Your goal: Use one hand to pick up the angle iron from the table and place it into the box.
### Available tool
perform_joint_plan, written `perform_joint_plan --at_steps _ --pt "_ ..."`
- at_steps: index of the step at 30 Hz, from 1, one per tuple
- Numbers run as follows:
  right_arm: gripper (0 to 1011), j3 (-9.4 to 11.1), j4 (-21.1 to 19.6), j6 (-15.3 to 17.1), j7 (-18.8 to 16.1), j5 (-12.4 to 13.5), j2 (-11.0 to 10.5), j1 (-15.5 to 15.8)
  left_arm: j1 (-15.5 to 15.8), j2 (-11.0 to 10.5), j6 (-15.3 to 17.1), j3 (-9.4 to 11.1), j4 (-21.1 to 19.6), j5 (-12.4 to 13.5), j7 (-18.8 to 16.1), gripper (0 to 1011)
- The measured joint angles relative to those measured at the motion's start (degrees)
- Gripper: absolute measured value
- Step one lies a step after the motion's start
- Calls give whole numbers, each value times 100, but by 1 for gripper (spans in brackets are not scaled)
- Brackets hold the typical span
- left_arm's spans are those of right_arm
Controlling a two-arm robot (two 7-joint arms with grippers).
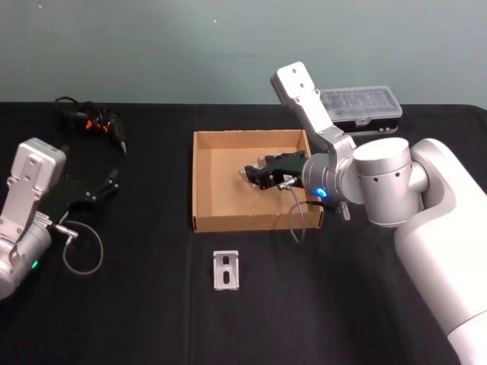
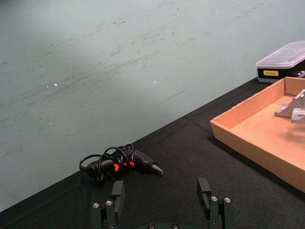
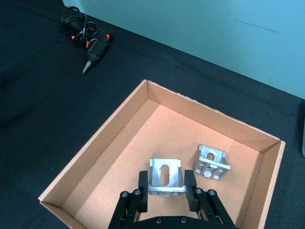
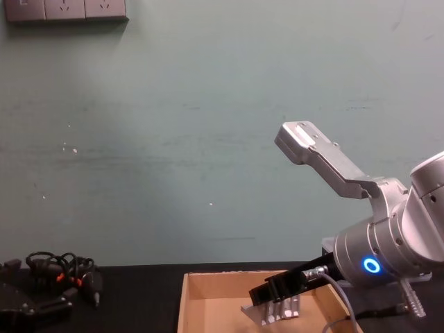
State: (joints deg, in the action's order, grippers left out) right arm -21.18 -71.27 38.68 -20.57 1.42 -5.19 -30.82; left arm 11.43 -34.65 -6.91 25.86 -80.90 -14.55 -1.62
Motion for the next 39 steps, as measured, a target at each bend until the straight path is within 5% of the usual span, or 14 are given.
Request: perform_joint_plan --at_steps 5,22,33,39 --pt "479 1 -5 4 0 2 -2 3 0 0 0 0 0 0 0 1000" --pt "979 1 -13 10 -1 8 -4 8 0 0 0 0 0 0 0 1000" --pt "1000 -91 -185 19 -17 -65 -71 58 0 0 0 0 0 0 0 1000" --pt "1000 -136 -925 232 -218 -59 -276 385 0 0 0 0 0 0 0 1000"
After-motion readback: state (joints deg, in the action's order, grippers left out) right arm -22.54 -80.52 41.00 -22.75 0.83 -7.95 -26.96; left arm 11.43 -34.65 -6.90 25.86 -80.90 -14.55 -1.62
